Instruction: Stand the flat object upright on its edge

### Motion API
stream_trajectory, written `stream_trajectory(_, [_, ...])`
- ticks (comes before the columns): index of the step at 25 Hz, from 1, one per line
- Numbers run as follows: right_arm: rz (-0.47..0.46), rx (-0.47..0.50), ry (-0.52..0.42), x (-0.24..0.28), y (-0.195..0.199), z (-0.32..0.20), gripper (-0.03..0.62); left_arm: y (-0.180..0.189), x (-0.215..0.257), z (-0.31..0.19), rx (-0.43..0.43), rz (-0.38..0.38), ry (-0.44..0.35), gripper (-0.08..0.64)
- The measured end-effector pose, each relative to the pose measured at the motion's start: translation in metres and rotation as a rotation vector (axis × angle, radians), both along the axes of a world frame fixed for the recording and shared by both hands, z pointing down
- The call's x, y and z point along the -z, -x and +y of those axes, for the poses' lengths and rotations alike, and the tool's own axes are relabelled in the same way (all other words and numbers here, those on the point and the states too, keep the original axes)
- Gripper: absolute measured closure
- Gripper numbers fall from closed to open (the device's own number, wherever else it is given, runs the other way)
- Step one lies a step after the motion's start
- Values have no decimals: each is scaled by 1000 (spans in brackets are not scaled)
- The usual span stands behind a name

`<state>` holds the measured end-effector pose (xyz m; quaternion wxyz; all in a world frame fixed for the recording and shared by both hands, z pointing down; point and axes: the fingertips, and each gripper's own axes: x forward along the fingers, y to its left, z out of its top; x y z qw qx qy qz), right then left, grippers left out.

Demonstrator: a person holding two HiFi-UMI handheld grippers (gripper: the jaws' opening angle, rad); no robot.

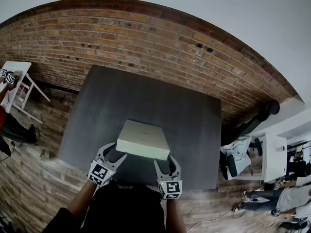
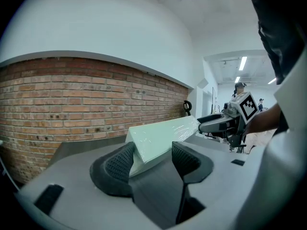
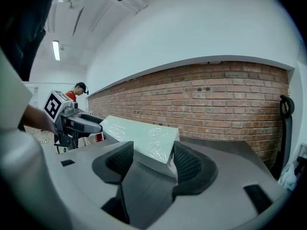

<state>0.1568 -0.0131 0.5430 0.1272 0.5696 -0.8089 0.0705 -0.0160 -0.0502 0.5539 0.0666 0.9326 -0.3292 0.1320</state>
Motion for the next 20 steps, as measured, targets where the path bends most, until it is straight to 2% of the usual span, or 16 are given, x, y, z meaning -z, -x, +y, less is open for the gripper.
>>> stream_trajectory(6, [3, -1, -4, 2, -3, -3, 347, -1, 2, -3, 6, 8, 1, 318])
stream_trajectory(20, [-74, -6, -14, 25, -8, -18, 350, -4, 26, -20, -14, 76, -31, 319])
